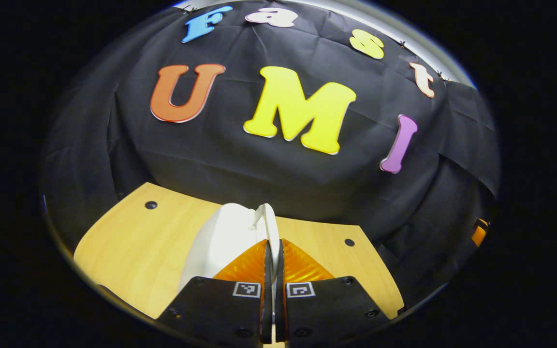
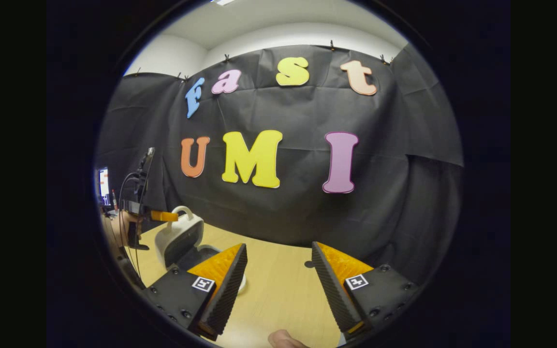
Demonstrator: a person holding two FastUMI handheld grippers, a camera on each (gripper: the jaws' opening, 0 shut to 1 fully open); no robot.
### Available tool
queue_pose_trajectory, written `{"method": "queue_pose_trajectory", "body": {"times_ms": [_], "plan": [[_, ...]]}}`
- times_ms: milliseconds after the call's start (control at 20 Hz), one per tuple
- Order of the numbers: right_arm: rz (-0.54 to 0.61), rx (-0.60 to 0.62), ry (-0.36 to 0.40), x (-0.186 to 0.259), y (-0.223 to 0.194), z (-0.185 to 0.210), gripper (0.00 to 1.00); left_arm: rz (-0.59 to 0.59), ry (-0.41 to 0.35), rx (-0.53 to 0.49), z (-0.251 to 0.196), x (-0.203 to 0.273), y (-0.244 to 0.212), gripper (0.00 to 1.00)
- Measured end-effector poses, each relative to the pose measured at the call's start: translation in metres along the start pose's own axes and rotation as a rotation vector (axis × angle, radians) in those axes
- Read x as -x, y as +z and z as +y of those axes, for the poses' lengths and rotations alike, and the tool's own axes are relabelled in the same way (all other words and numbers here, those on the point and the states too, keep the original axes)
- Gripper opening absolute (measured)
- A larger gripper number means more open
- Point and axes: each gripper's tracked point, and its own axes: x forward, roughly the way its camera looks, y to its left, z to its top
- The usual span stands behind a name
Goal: First open the suitcase, pack the skin care products into it, and then close the suitcase.
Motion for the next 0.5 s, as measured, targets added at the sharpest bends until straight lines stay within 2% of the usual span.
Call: {"method": "queue_pose_trajectory", "body": {"times_ms": [150, 250, 400, 500], "plan": [[0.015, -0.001, 0.001, 0.002, -0.005, -0.008, 0.8, 0.075, -0.04, -0.039, -0.036, -0.016, -0.032, 0.06], [0.027, 0.01, -0.004, 0.005, -0.011, -0.012, 0.77, 0.135, -0.064, -0.094, -0.059, -0.026, -0.056, 0.05], [0.062, 0.014, -0.012, 0.011, -0.025, -0.017, 0.8, 0.212, -0.09, -0.182, -0.084, -0.041, -0.094, 0.06], [0.082, 0.019, -0.02, 0.014, -0.034, -0.02, 0.8, 0.257, -0.104, -0.19, -0.098, -0.047, -0.121, 0.05]]}}
